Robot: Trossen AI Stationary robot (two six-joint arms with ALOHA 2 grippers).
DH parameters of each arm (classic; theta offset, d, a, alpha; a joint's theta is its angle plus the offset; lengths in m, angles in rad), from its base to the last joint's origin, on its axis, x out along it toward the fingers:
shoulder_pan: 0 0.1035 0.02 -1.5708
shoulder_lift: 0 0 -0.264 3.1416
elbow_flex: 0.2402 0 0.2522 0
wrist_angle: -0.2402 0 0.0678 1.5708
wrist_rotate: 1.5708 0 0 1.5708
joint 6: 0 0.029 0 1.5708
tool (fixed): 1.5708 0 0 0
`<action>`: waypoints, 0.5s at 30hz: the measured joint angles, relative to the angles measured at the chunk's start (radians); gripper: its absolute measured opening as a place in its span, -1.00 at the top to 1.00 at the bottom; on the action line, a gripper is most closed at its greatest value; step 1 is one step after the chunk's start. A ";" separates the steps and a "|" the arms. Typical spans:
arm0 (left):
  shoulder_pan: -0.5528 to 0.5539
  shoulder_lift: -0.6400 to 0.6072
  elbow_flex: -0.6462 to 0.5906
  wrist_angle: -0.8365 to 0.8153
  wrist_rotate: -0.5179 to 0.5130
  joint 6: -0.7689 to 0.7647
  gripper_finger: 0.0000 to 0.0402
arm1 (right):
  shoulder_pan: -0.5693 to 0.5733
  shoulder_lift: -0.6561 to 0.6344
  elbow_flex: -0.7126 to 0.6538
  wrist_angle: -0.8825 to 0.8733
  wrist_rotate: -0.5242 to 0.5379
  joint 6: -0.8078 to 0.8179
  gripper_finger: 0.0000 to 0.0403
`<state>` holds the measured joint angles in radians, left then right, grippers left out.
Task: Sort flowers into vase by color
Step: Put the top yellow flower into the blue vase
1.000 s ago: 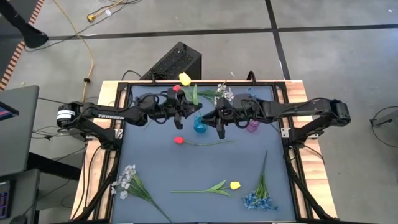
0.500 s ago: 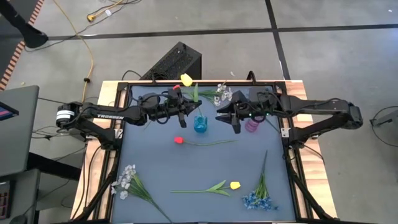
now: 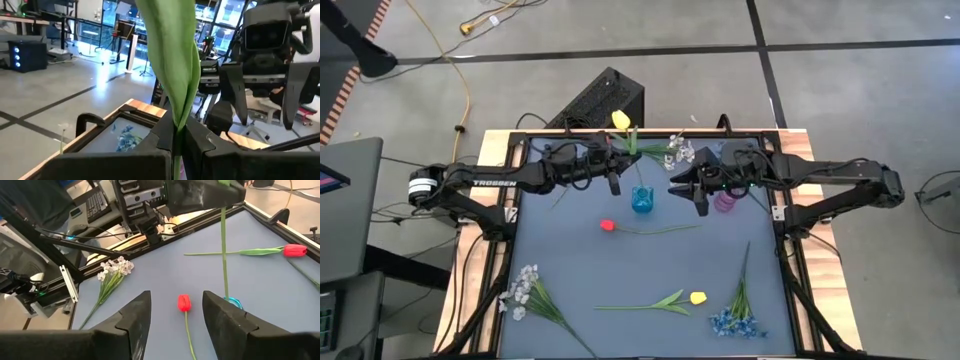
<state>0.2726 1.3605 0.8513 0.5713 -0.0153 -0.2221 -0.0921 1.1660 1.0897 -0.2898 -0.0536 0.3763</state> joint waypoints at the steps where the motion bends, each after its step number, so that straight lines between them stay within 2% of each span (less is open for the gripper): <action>1: 0.000 0.000 0.000 -0.010 0.000 0.005 1.00 | 0.000 0.000 0.000 -0.001 0.000 0.000 -0.01; 5: 0.000 0.004 -0.029 -0.004 -0.001 0.009 1.00 | 0.000 0.000 0.000 -0.003 0.001 0.000 -0.01; 11: -0.013 0.092 -0.052 0.039 -0.008 -0.003 1.00 | 0.000 0.000 0.000 -0.016 0.003 -0.007 -0.01; 15: -0.024 0.158 -0.050 0.133 0.008 -0.004 1.00 | 0.000 0.000 0.000 -0.024 0.002 -0.008 -0.01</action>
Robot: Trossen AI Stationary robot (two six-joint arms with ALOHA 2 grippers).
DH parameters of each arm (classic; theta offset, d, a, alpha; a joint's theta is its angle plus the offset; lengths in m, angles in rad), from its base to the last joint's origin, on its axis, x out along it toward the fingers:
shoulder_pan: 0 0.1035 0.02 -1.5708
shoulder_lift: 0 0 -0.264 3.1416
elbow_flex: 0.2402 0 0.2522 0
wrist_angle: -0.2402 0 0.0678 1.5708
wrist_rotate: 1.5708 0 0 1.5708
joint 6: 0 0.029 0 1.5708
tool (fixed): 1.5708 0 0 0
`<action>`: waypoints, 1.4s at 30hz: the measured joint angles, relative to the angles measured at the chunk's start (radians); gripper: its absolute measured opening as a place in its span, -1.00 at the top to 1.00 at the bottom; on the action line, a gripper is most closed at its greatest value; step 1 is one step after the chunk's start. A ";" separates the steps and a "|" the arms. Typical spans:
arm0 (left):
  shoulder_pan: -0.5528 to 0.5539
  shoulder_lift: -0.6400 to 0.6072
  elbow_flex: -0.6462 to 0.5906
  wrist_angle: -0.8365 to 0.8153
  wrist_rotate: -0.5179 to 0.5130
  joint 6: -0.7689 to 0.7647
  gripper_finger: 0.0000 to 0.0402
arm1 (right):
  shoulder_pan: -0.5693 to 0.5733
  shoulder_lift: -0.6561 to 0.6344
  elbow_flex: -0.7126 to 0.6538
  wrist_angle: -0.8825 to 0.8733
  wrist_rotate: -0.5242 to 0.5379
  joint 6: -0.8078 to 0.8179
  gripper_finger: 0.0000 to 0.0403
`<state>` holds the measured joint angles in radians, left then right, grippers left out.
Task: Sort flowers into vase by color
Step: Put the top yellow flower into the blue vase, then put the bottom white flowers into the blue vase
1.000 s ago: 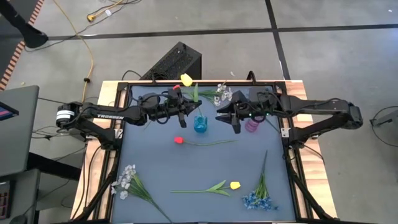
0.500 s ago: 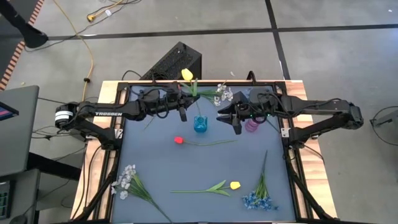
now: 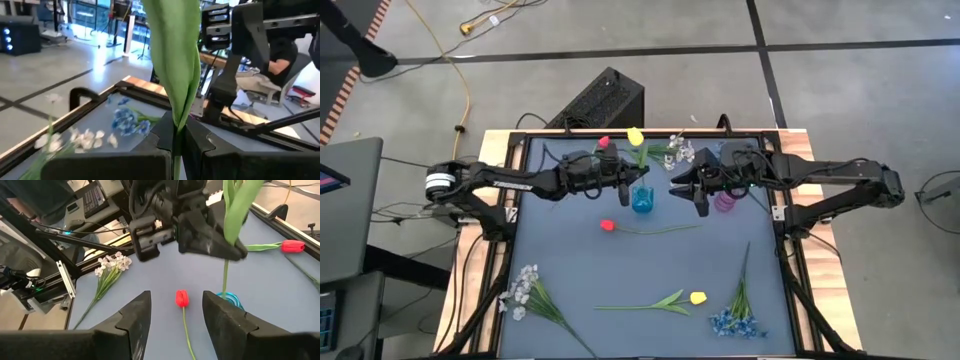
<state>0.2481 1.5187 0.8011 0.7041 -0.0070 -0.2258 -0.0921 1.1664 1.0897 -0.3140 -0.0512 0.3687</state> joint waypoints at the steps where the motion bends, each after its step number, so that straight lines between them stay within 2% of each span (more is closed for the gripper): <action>1: -0.001 0.015 0.000 0.010 0.004 0.000 1.00 | 0.000 0.000 0.000 -0.001 0.000 0.000 -0.01; 11: -0.002 0.053 0.000 -0.026 -0.006 -0.006 0.95 | 0.037 0.000 0.000 -0.013 0.000 0.013 -0.01; 16: -0.002 0.050 0.000 -0.039 -0.004 -0.006 0.76 | 0.059 0.000 0.000 -0.019 0.003 0.017 -0.01; 21: -0.002 0.049 0.000 -0.047 0.089 0.015 0.49 | 0.066 0.000 0.000 -0.019 0.005 0.021 0.00; 24: -0.002 0.021 0.000 -0.129 0.115 0.004 0.34 | 0.066 0.000 0.000 -0.019 0.005 0.038 0.00; 30: 0.012 -0.081 0.000 -0.394 0.114 0.060 0.10 | 0.066 -0.002 0.000 -0.020 0.003 0.045 0.00; 39: 0.032 -0.236 0.004 -0.663 0.161 0.048 -0.13 | 0.067 -0.002 0.000 -0.028 -0.008 0.025 0.00; 42: 0.031 -0.278 0.051 -0.824 0.183 0.028 -0.17 | 0.067 -0.002 0.000 -0.042 -0.032 0.005 0.00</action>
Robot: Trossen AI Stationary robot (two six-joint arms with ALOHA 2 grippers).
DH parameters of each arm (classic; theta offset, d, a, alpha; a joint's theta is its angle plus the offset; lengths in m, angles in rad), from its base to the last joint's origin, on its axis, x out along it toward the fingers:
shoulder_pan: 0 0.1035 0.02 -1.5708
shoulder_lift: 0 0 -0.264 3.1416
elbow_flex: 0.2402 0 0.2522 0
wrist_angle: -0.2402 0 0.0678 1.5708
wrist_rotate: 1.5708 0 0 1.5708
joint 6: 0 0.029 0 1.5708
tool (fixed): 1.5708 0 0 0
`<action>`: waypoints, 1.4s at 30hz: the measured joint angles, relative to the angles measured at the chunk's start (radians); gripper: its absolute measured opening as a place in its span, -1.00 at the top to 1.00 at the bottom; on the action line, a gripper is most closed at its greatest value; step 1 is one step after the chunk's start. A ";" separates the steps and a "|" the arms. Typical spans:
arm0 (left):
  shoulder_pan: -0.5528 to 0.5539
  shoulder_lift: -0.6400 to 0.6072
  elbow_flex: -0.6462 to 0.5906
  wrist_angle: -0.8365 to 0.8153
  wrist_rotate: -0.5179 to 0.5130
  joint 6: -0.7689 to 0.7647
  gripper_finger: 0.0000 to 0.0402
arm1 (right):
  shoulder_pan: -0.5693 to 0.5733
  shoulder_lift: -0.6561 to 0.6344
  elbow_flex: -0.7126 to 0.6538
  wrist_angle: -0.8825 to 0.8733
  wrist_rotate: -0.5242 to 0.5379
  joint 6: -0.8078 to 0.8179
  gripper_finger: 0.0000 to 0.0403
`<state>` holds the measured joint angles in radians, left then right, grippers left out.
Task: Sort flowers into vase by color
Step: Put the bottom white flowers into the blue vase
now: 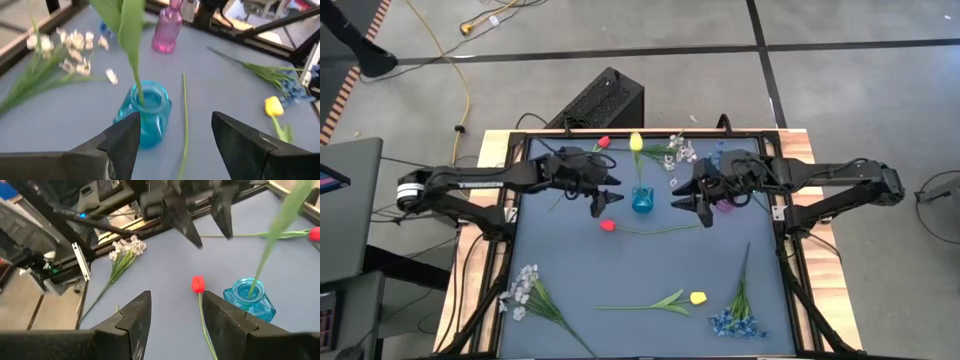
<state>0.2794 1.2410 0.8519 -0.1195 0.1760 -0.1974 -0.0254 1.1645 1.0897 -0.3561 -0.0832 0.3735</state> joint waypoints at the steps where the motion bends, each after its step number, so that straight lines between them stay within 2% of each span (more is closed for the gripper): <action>1: 0.000 -0.011 0.025 -0.068 0.001 -0.011 -0.18 | 0.000 0.000 0.000 -0.010 -0.008 -0.006 0.00; 5: -0.001 -0.030 0.154 -0.396 0.060 -0.113 -0.18 | 0.019 0.000 0.000 -0.047 -0.046 -0.038 0.00; 8: -0.037 -0.030 0.228 -0.554 0.111 -0.205 -0.18 | 0.056 0.000 0.000 -0.060 -0.049 -0.066 0.00; 11: -0.118 -0.030 0.264 -0.611 0.097 -0.293 -0.18 | 0.101 0.000 0.000 -0.059 -0.051 -0.093 0.00; 15: -0.271 -0.030 0.268 -0.599 0.059 -0.447 -0.18 | 0.156 0.000 0.000 -0.058 -0.051 -0.119 0.00; 18: -0.411 -0.030 0.268 -0.606 0.009 -0.545 -0.18 | 0.181 0.000 0.000 -0.047 -0.051 -0.113 0.00; 22: -0.601 -0.030 0.268 -0.610 -0.095 -0.597 -0.18 | 0.213 0.000 0.000 0.003 -0.049 -0.074 0.00; 26: -0.763 -0.016 0.268 -0.608 -0.202 -0.541 -0.18 | 0.270 0.001 0.000 0.094 -0.013 -0.036 0.00; 31: -0.908 0.048 0.259 -0.603 -0.237 -0.390 -0.18 | 0.380 0.002 0.000 0.179 0.160 0.022 0.00; 36: -1.017 0.197 0.258 -0.600 -0.188 -0.289 -0.18 | 0.500 0.020 0.000 0.263 0.324 0.102 0.00; 42: -1.110 0.384 0.258 -0.604 -0.242 -0.136 -0.18 | 0.635 0.108 0.000 0.401 0.492 0.193 0.00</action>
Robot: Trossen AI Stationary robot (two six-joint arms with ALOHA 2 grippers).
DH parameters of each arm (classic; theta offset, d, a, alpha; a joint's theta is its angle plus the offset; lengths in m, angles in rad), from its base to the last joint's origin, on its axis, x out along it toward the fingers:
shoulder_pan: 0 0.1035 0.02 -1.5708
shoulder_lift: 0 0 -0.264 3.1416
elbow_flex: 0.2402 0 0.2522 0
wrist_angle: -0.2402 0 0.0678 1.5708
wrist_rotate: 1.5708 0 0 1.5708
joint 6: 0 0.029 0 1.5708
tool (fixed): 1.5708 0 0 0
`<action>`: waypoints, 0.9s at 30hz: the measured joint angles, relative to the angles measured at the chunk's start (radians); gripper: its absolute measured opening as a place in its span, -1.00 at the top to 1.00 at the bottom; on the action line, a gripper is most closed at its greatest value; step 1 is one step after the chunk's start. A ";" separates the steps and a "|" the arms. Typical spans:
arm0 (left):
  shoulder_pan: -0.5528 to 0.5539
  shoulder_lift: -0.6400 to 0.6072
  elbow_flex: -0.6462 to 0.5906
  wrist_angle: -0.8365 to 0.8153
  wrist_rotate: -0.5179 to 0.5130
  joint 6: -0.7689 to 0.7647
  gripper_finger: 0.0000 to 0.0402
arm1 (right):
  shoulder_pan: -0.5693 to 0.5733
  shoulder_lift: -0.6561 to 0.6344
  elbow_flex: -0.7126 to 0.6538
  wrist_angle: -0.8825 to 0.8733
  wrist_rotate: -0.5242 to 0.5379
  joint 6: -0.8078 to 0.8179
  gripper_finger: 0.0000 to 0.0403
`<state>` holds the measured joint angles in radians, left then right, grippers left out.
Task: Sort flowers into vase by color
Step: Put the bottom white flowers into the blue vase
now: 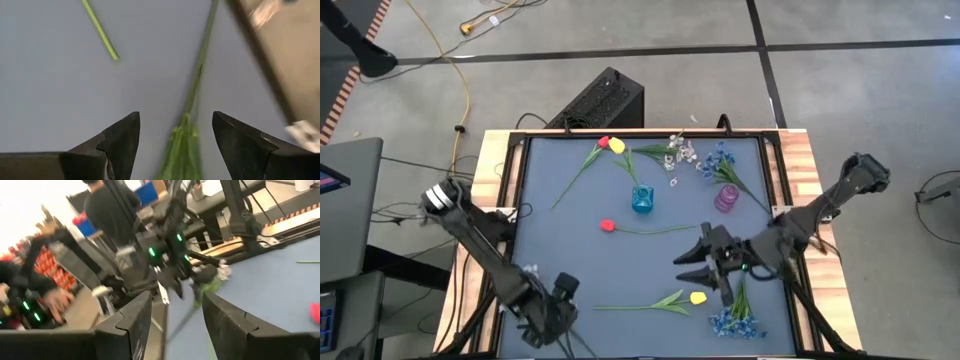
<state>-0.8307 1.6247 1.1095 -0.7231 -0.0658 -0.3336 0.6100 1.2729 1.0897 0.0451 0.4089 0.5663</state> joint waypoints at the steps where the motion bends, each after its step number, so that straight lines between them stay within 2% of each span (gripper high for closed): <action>1: -0.010 0.026 0.000 0.001 0.000 0.011 -0.18 | 0.019 0.020 0.000 0.037 0.021 0.014 0.00; 4: -0.035 0.096 0.000 0.025 0.026 0.037 -0.18 | 0.068 0.078 0.003 0.153 0.074 0.030 0.00; 7: -0.059 0.149 -0.001 0.034 0.054 0.040 -0.18 | 0.106 0.132 0.046 0.170 0.122 0.036 0.00; 15: -0.089 0.210 0.002 0.024 -0.025 -0.054 -0.12 | 0.124 0.207 0.183 -0.038 0.144 0.036 0.00; 20: -0.092 0.213 0.002 0.017 -0.073 -0.098 0.25 | 0.108 0.189 0.229 -0.161 0.102 0.037 0.00; 25: -0.062 0.214 0.002 0.014 0.006 -0.137 0.85 | 0.126 0.140 0.241 -0.183 0.069 0.011 0.00; 27: -0.054 0.214 0.006 0.012 0.014 -0.186 0.94 | 0.136 0.120 0.241 -0.188 0.066 -0.017 0.00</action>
<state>-0.8844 1.8385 1.1153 -0.7113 -0.0514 -0.5200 0.7463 1.3925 1.3308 -0.1429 0.4745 0.5488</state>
